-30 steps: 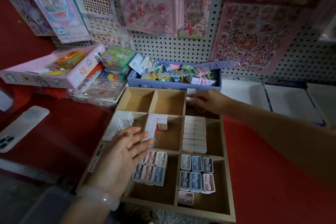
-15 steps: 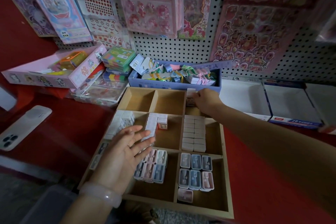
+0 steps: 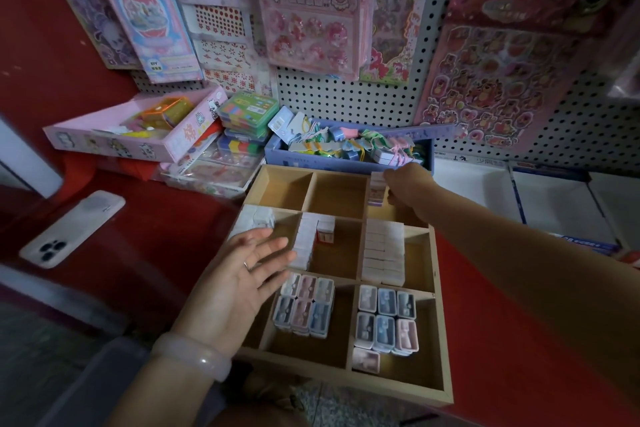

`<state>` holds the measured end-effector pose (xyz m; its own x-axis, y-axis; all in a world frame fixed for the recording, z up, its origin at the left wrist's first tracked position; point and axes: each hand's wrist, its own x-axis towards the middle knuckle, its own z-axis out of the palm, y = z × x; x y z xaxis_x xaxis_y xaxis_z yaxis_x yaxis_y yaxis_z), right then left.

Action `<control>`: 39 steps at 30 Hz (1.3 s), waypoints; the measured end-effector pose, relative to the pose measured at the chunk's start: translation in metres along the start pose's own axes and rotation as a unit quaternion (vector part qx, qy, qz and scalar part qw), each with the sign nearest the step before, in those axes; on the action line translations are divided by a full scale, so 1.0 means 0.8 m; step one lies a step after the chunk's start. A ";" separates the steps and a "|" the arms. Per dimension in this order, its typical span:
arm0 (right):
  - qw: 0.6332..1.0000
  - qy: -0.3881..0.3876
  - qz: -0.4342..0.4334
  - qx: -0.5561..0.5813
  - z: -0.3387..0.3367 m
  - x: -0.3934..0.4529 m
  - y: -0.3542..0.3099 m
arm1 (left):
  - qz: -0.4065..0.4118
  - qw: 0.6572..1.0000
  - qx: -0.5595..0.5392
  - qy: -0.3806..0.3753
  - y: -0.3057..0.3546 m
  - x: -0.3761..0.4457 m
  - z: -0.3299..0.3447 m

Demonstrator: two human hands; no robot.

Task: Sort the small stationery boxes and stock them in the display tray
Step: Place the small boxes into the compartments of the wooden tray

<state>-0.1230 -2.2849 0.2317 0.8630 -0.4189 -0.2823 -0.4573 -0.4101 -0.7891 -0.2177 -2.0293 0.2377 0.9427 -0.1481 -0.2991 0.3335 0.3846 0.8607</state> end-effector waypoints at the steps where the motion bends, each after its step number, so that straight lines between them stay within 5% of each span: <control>1: 1.000 0.002 -0.016 -0.021 -0.002 -0.003 -0.007 | 0.005 1.000 -0.002 0.001 0.005 -0.003 -0.003; 7: 0.936 0.088 -0.227 -0.253 0.019 -0.045 -0.084 | 0.048 0.998 -0.010 0.047 0.051 -0.031 -0.055; 9: 0.914 0.037 -0.339 -0.218 0.066 -0.074 -0.120 | 0.072 0.994 0.002 0.079 0.072 -0.042 -0.088; 13: 0.862 -0.186 -0.462 -0.099 0.213 -0.157 -0.177 | 0.098 0.981 0.017 0.165 0.113 -0.063 -0.175; 18: 0.838 -0.418 -0.351 -0.019 0.402 -0.246 -0.177 | 0.089 0.955 0.012 0.283 0.107 -0.086 -0.308; 22: 0.801 -0.524 -0.264 -0.118 0.517 -0.265 -0.111 | 0.009 0.916 -0.027 0.400 0.032 -0.092 -0.417; 26: 0.754 -0.577 -0.206 -0.235 0.605 -0.248 -0.012 | -0.106 0.870 -0.082 0.475 -0.085 -0.102 -0.518; 34: 0.695 -0.641 -0.119 -0.301 0.698 -0.205 0.094 | -0.250 0.766 0.049 0.590 -0.291 -0.087 -0.626; 39: 0.686 -0.632 -0.138 -0.332 0.727 -0.195 0.138 | -0.240 0.719 -0.032 0.652 -0.329 -0.062 -0.663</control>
<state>-0.1834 -1.7940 -0.1286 0.2413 0.6137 -0.7518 0.1261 -0.7879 -0.6027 -0.3460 -1.6397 -0.1925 -0.0844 0.6856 -0.7230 0.5849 0.6216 0.5211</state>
